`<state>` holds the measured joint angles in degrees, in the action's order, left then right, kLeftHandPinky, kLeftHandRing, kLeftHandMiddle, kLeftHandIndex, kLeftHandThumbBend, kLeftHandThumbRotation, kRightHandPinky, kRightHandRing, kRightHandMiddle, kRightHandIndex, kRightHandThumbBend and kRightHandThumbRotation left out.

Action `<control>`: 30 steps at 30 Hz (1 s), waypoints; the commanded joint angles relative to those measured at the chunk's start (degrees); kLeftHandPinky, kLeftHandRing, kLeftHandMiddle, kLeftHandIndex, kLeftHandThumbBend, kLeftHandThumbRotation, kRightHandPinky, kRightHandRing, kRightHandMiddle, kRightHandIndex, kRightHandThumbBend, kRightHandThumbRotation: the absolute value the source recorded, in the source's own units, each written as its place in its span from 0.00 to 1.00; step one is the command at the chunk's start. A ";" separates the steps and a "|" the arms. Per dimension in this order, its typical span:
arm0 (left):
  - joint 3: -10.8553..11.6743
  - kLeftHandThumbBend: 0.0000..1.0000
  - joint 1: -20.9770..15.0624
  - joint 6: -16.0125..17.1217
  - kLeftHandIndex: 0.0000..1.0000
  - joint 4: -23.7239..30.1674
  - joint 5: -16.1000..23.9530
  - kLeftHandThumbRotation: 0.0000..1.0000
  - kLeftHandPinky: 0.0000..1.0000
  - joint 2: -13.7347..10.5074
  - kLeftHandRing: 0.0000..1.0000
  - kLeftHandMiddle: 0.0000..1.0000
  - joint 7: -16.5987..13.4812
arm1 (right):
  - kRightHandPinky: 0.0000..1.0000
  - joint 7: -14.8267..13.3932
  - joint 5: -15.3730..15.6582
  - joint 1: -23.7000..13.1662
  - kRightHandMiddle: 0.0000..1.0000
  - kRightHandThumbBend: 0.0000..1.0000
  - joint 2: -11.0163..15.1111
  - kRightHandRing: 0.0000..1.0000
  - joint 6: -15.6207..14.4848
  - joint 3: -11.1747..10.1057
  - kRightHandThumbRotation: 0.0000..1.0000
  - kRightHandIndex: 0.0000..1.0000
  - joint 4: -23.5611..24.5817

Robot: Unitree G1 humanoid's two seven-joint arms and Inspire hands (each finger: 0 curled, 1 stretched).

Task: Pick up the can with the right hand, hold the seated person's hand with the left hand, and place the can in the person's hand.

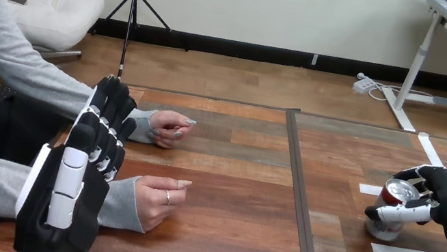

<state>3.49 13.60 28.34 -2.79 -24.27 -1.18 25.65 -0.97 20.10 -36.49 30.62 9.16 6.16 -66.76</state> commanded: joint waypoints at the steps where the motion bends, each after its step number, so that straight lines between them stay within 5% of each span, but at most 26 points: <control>1: 0.70 0.67 -2.45 1.44 0.99 1.11 -0.38 0.84 1.00 0.20 1.00 1.00 0.59 | 0.43 -2.26 -0.84 -1.49 0.54 0.91 0.58 0.49 2.19 -0.82 0.00 0.60 0.14; 30: 0.52 0.68 -2.64 1.17 0.99 1.40 0.32 0.83 1.00 0.14 1.00 1.00 0.02 | 0.36 -6.26 -1.66 -1.23 0.48 0.80 0.34 0.43 5.34 -0.92 0.00 0.49 -0.58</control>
<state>3.47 13.59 28.42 -2.79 -24.16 -1.19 25.60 -5.36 19.00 -35.88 30.62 12.59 6.04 -67.94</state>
